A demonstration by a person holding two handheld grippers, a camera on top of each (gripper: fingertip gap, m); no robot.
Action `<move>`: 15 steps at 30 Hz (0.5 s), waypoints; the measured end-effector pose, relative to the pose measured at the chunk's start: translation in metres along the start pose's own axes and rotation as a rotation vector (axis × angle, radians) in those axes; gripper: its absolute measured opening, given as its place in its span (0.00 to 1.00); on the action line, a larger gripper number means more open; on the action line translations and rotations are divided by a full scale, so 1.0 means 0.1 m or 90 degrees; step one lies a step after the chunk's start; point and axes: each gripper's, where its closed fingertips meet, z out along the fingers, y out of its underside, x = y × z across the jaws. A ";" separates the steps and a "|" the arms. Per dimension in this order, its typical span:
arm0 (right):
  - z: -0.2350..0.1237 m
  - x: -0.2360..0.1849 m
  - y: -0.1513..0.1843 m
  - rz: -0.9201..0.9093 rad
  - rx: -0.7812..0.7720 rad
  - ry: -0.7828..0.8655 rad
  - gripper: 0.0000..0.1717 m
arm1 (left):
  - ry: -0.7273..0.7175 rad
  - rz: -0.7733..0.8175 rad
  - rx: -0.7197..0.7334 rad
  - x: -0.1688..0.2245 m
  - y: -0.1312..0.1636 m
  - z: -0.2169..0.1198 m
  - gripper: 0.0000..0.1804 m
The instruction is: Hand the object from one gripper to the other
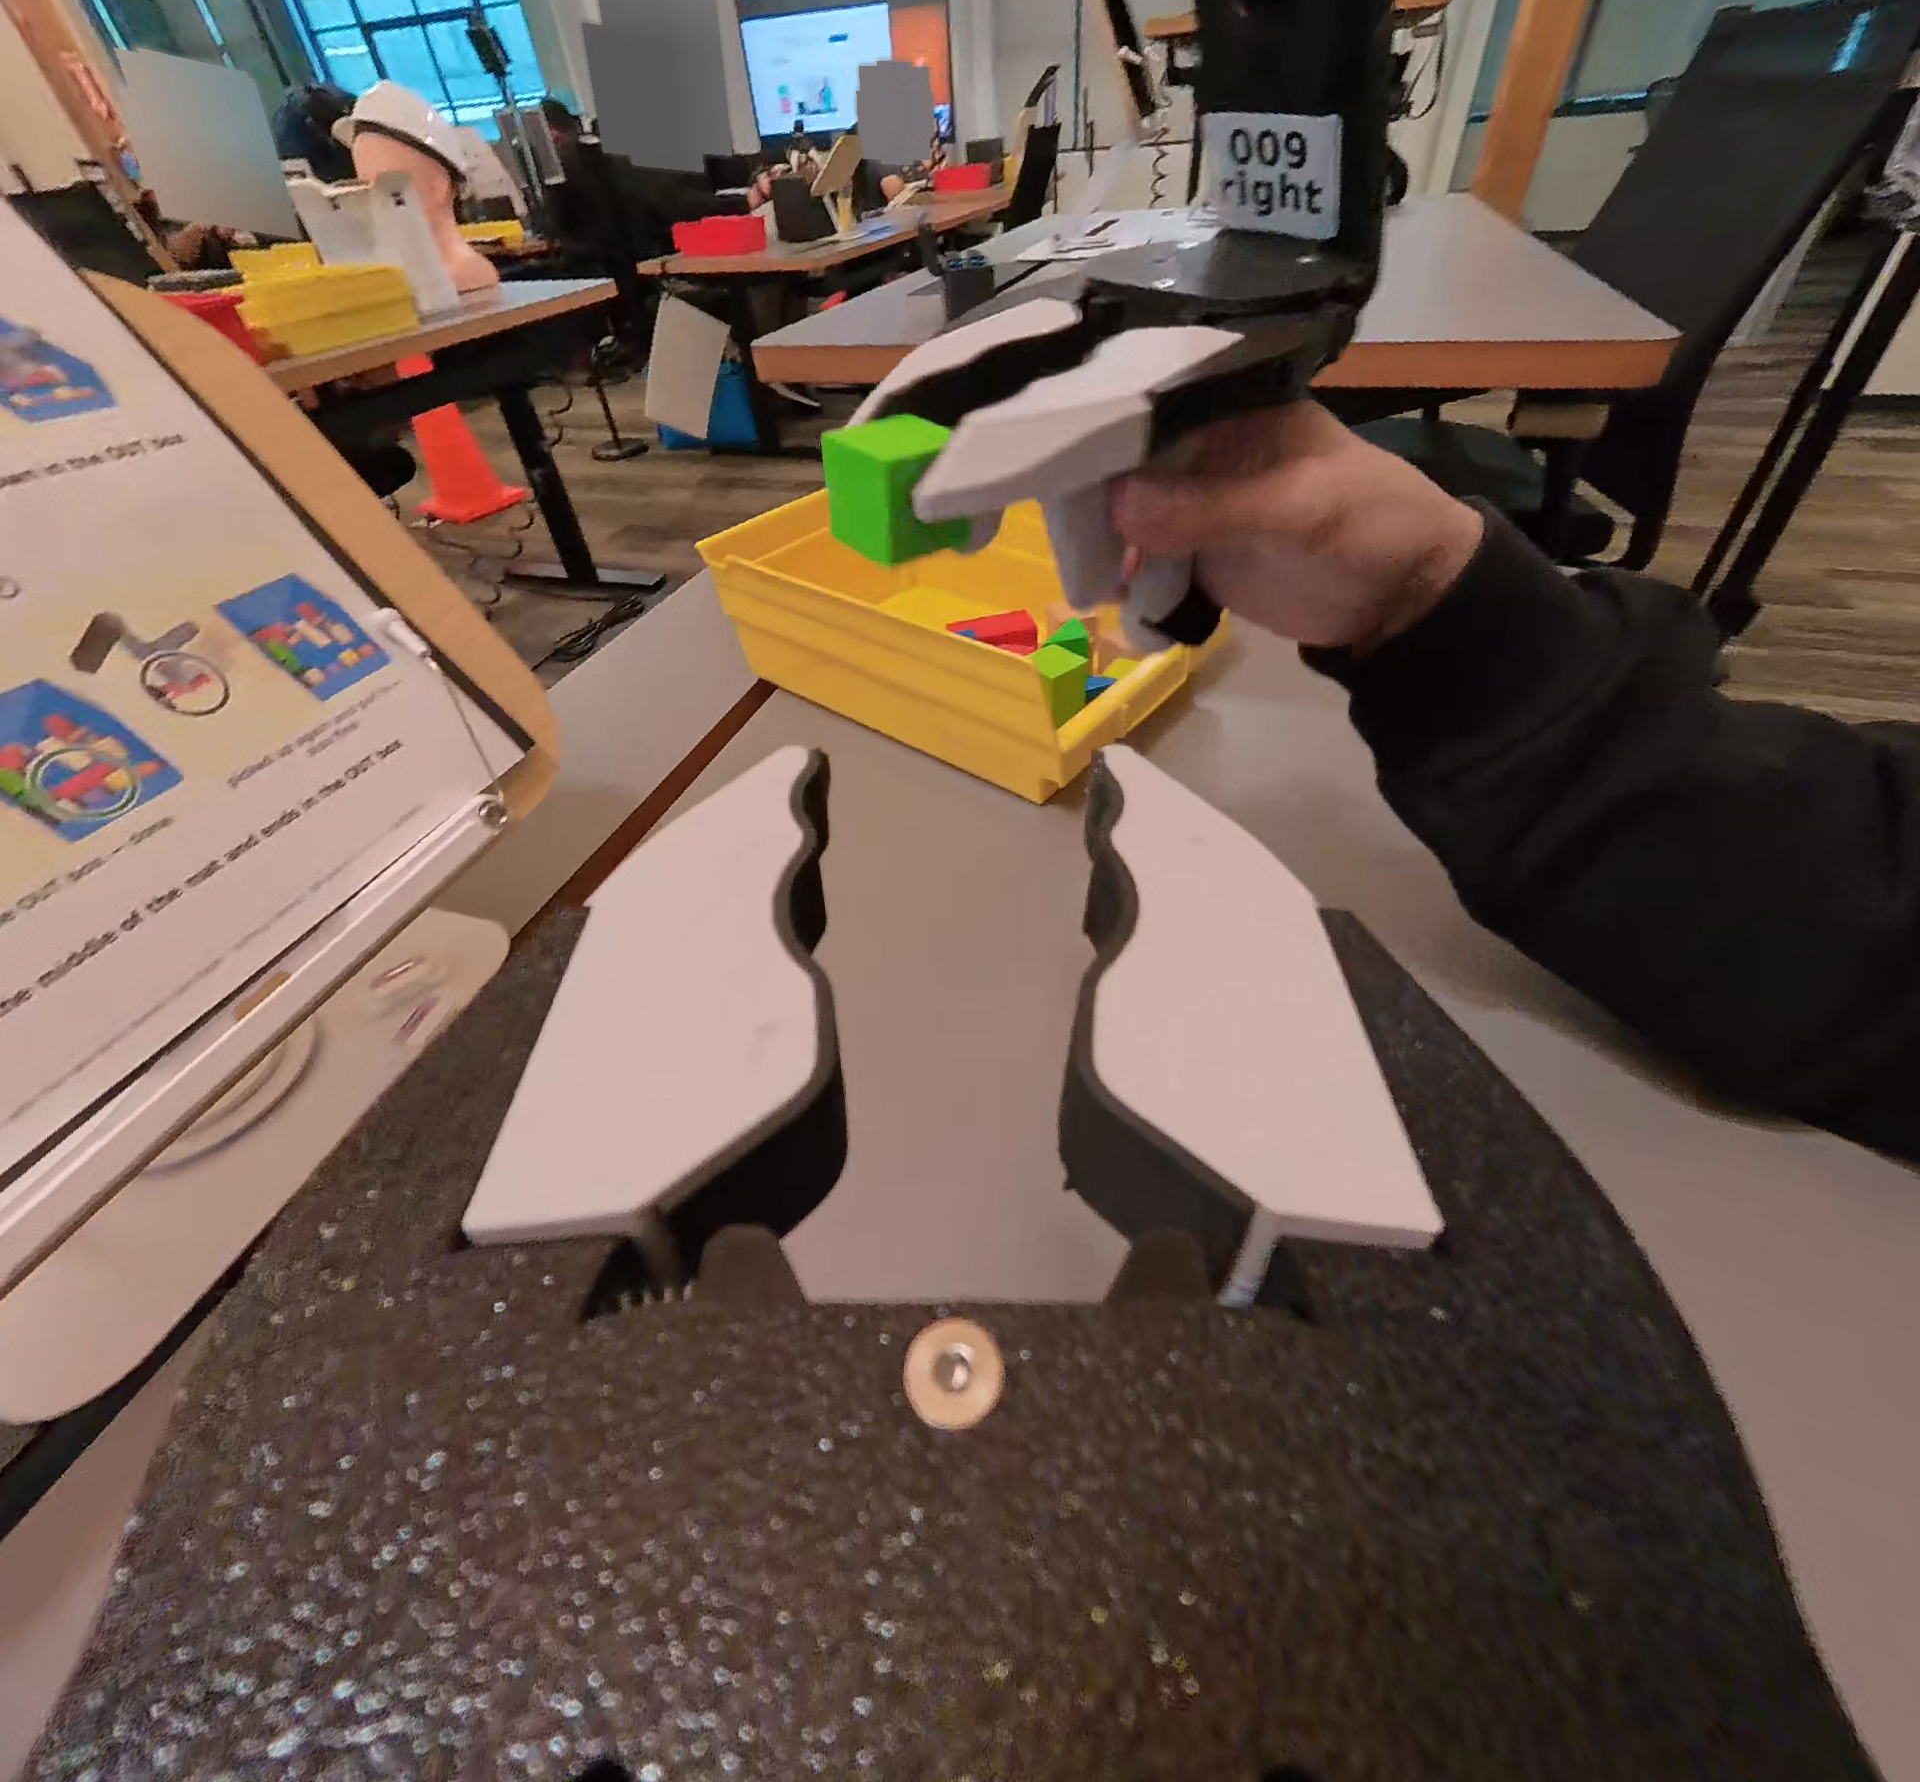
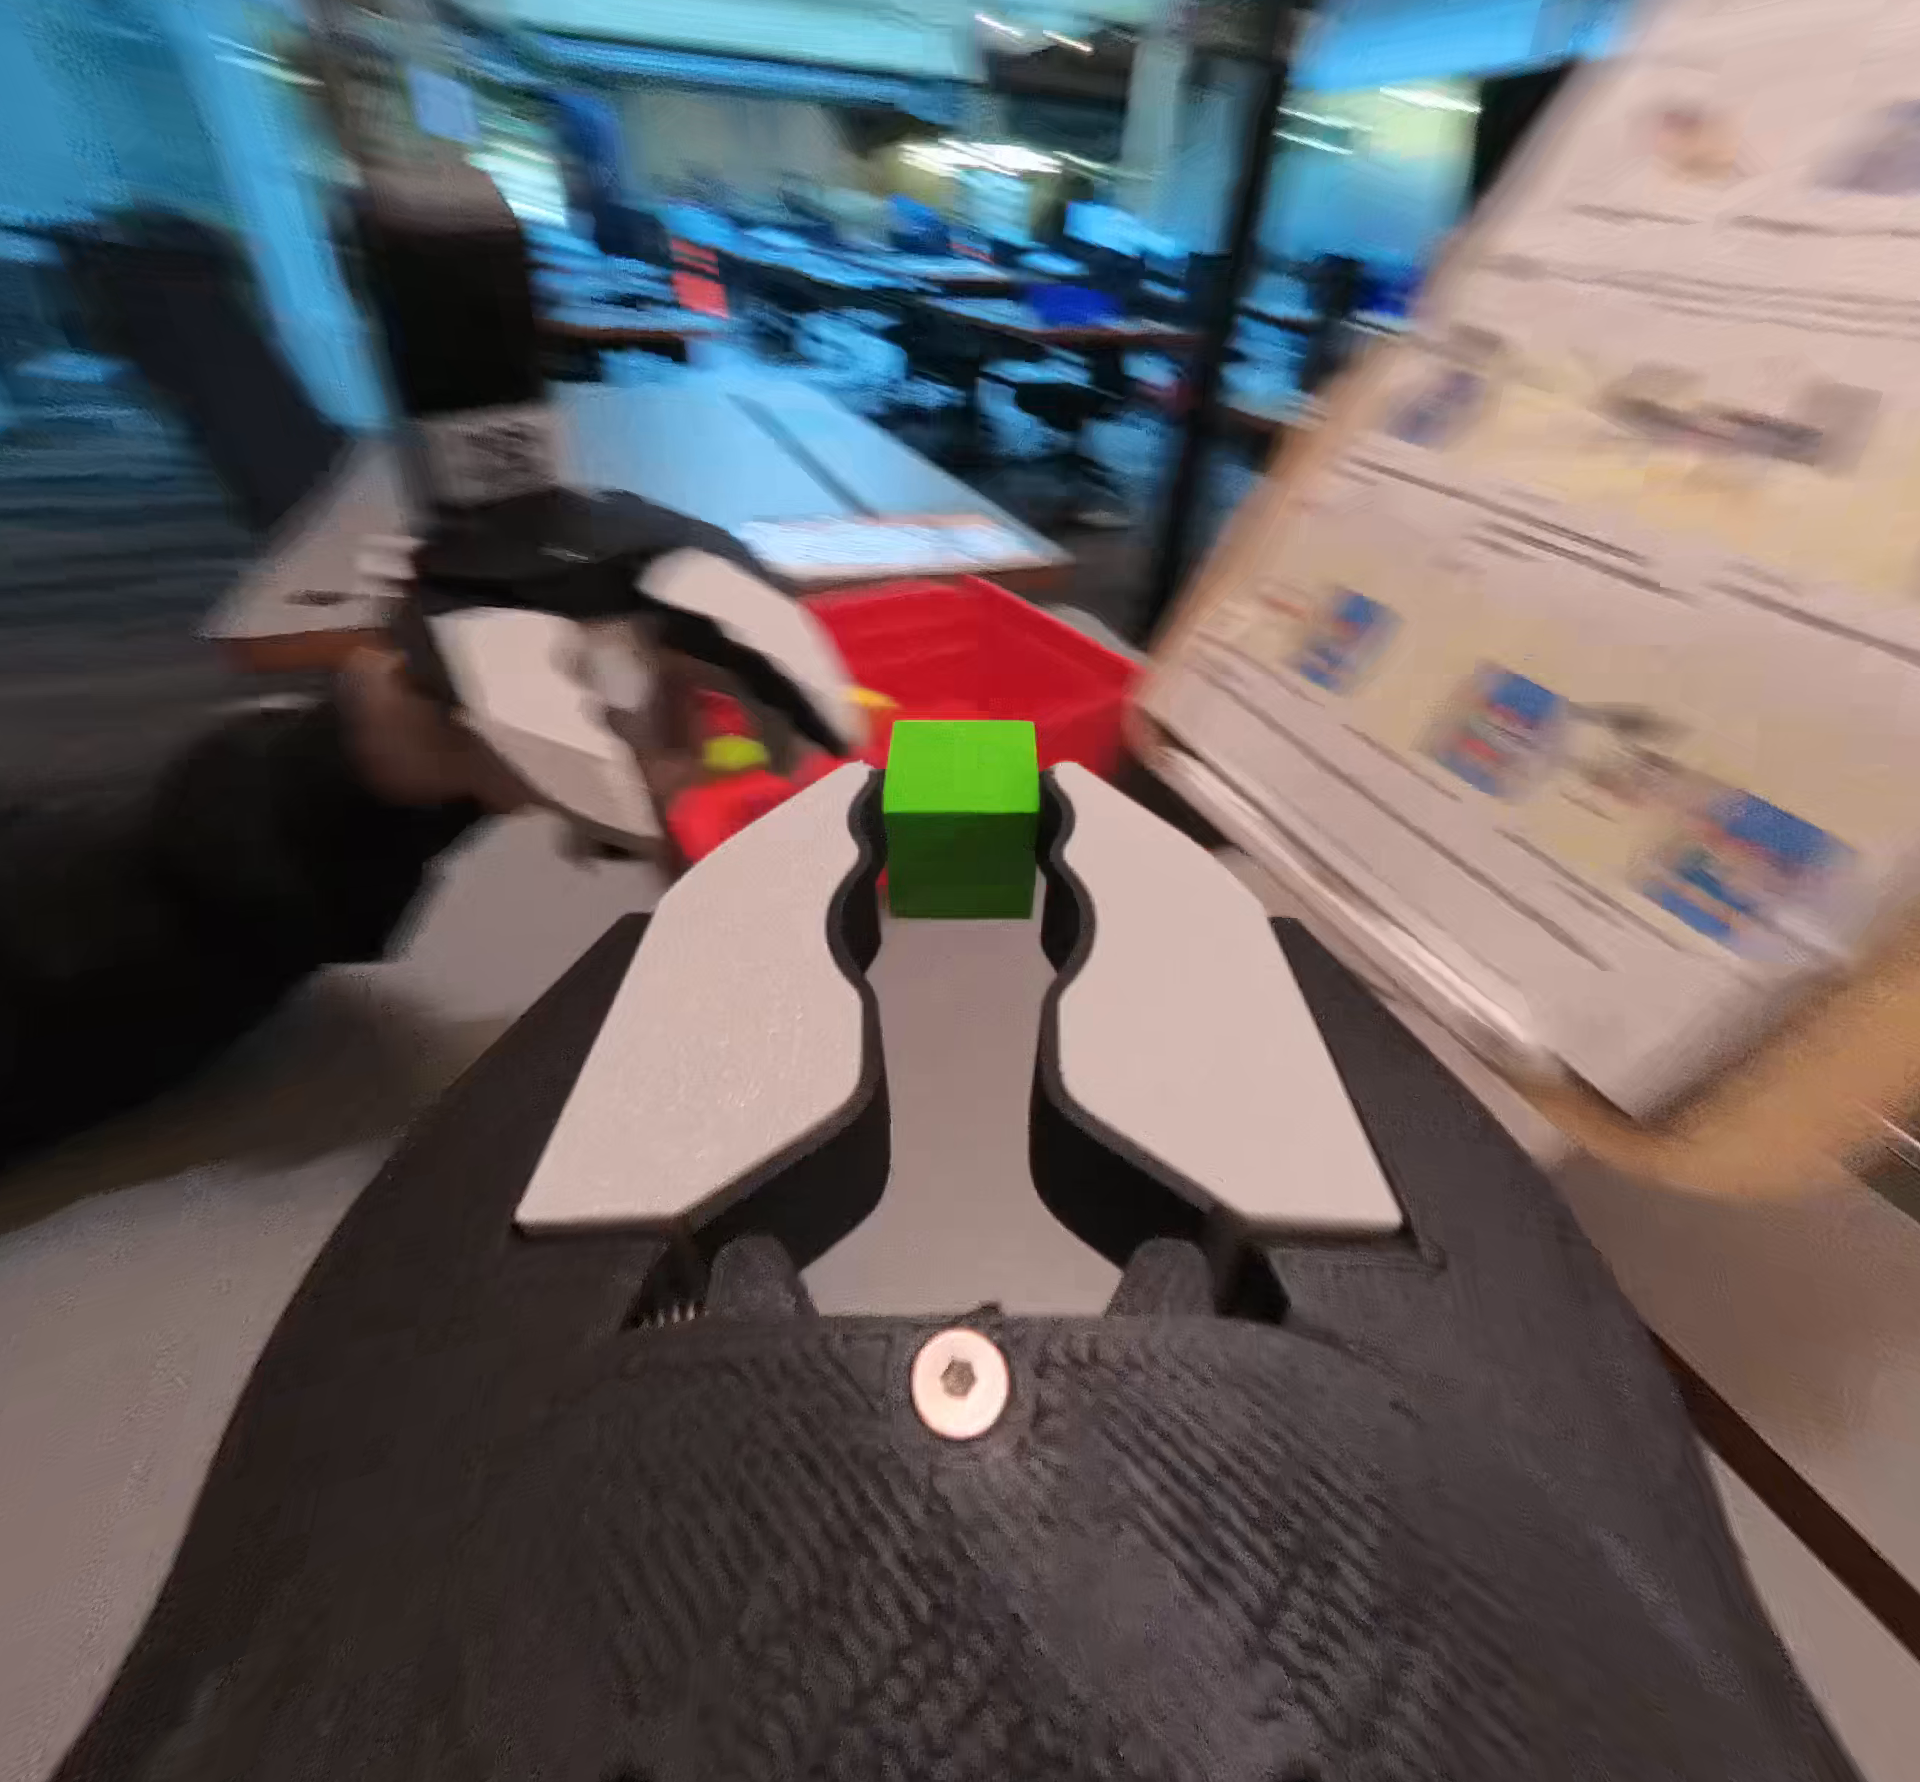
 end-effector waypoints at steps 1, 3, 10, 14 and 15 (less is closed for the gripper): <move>-0.16 0.29 0.09 0.001 -0.034 0.103 0.16 | -0.006 -0.005 -0.005 -0.02 0.01 0.00 0.25; -0.66 0.85 0.31 0.000 -0.113 0.322 0.16 | -0.016 -0.015 -0.015 -0.06 0.04 -0.01 0.24; -2.34 1.64 1.14 0.162 -0.231 0.690 0.16 | -0.036 -0.069 -0.021 -0.18 0.11 -0.03 0.21; -2.84 1.67 1.51 0.252 -0.268 0.766 0.16 | -0.029 -0.075 -0.030 -0.18 0.16 -0.01 0.20; -2.87 1.67 1.55 0.267 -0.261 0.771 0.16 | -0.027 -0.077 -0.032 -0.18 0.17 0.00 0.20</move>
